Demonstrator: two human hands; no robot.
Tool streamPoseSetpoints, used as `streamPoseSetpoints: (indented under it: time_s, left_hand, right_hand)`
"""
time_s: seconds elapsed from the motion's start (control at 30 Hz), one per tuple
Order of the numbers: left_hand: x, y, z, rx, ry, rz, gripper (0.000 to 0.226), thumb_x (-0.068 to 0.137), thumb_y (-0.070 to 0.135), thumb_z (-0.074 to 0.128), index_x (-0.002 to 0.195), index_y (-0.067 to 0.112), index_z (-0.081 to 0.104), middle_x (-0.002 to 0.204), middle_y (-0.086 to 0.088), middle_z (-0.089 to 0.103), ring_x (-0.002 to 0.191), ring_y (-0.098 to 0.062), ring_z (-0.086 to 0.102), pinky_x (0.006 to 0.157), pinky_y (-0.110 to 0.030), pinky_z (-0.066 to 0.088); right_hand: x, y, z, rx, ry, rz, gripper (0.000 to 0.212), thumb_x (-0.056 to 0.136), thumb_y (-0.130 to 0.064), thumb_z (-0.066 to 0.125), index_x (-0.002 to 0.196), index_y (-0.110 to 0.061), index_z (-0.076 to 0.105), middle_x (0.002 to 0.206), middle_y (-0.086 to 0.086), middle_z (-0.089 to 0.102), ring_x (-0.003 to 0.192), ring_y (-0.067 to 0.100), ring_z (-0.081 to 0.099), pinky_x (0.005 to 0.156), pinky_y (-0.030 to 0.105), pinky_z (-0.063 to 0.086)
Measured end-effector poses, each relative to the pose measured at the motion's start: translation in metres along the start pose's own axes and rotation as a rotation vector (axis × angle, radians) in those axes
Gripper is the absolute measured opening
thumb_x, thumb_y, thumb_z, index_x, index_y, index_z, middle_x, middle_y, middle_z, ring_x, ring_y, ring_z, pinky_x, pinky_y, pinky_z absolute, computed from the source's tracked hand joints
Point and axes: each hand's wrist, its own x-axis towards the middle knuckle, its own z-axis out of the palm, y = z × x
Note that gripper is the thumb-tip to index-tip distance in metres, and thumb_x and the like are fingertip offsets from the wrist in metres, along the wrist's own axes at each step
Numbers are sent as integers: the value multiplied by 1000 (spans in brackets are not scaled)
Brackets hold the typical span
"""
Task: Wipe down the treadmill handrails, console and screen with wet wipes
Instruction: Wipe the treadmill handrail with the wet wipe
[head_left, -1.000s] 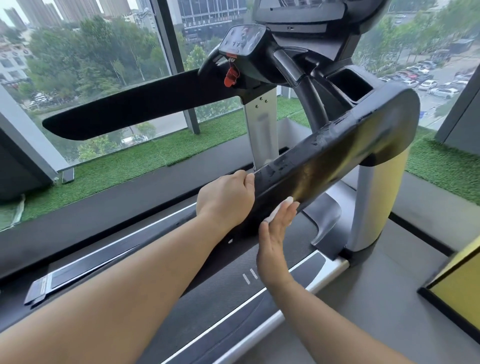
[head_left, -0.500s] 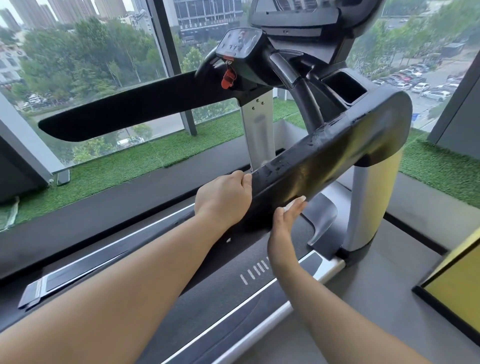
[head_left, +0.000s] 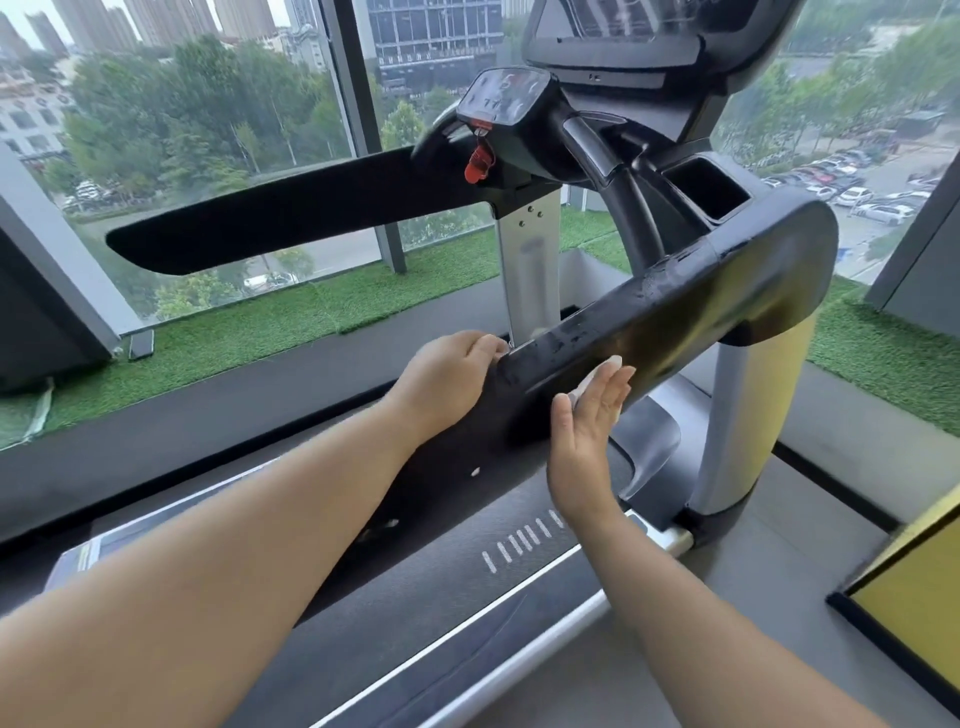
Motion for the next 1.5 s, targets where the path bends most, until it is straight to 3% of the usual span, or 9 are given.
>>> streamPoseSetpoints:
  time_s: [0.23, 0.47, 0.63, 0.73, 0.93, 1.17, 1.33, 1.43, 1.5]
  left_hand:
    - [-29, -43, -39, 206, -82, -167, 38, 100, 39, 32, 106, 21, 65, 106, 4, 63, 100, -18, 57, 88, -31, 42]
    - [-35, -48, -26, 375, 15, -140, 48, 101, 42, 23, 110, 20, 65, 114, -3, 63, 107, -25, 55, 83, -31, 39]
    - [-35, -50, -23, 415, 57, -96, 48, 101, 41, 23, 106, 18, 65, 111, -5, 64, 106, -27, 55, 78, -31, 37]
    - [-37, -51, -23, 432, 58, -80, 49, 102, 41, 22, 104, 18, 64, 110, -6, 64, 104, -28, 56, 77, -31, 37]
    - [-40, -50, -23, 436, 64, -64, 49, 102, 40, 20, 99, 17, 63, 107, -4, 64, 102, -27, 55, 75, -31, 36]
    - [-42, -51, -23, 455, 72, -46, 46, 102, 40, 21, 88, 19, 59, 95, -3, 62, 97, -27, 56, 73, -31, 36]
    - [-43, -50, -24, 432, 67, -39, 44, 102, 40, 21, 76, 20, 51, 87, 0, 58, 89, -27, 55, 71, -31, 38]
    - [-42, -50, -24, 435, 70, -41, 43, 102, 40, 22, 77, 20, 52, 88, 0, 58, 88, -25, 54, 70, -31, 36]
    - [-42, -50, -23, 442, 78, -37, 42, 102, 40, 22, 79, 20, 52, 92, -2, 61, 90, -26, 54, 70, -31, 35]
  right_hand:
    - [-39, 4, 22, -359, -212, -320, 70, 89, -69, 5, 138, -39, -35, 144, -14, -45, 137, 12, -36, 110, 23, -24]
    - [-9, -1, 6, -274, -91, -159, 71, 90, -56, 14, 142, -26, -23, 150, -7, -35, 137, 10, -35, 105, 14, -25]
    - [-54, 0, 28, -442, -278, -401, 67, 95, -62, 11, 142, -36, -30, 147, -15, -41, 140, 16, -31, 114, 31, -19]
    - [-37, 21, 11, -608, -227, -570, 62, 100, -55, 11, 147, -30, -21, 153, -9, -31, 143, 16, -22, 116, 33, -13]
    - [-15, -3, 8, -305, -124, -164, 70, 88, -60, 14, 139, -32, -26, 143, -17, -40, 133, 5, -39, 104, 12, -25]
    - [-47, 18, 17, -613, -246, -571, 61, 100, -55, 10, 147, -31, -21, 154, -10, -30, 143, 17, -22, 116, 33, -15]
    - [-19, 3, 8, -227, -94, -95, 62, 94, -47, 20, 136, -35, -24, 142, -20, -36, 133, 1, -37, 114, 28, -20]
    - [-45, -13, 33, -222, -138, -144, 68, 95, -52, 22, 137, -37, -29, 139, -21, -46, 133, 5, -40, 107, 16, -25]
    - [-70, -5, 45, -328, -244, -295, 68, 94, -63, 14, 136, -44, -35, 141, -21, -46, 135, 10, -38, 109, 21, -25]
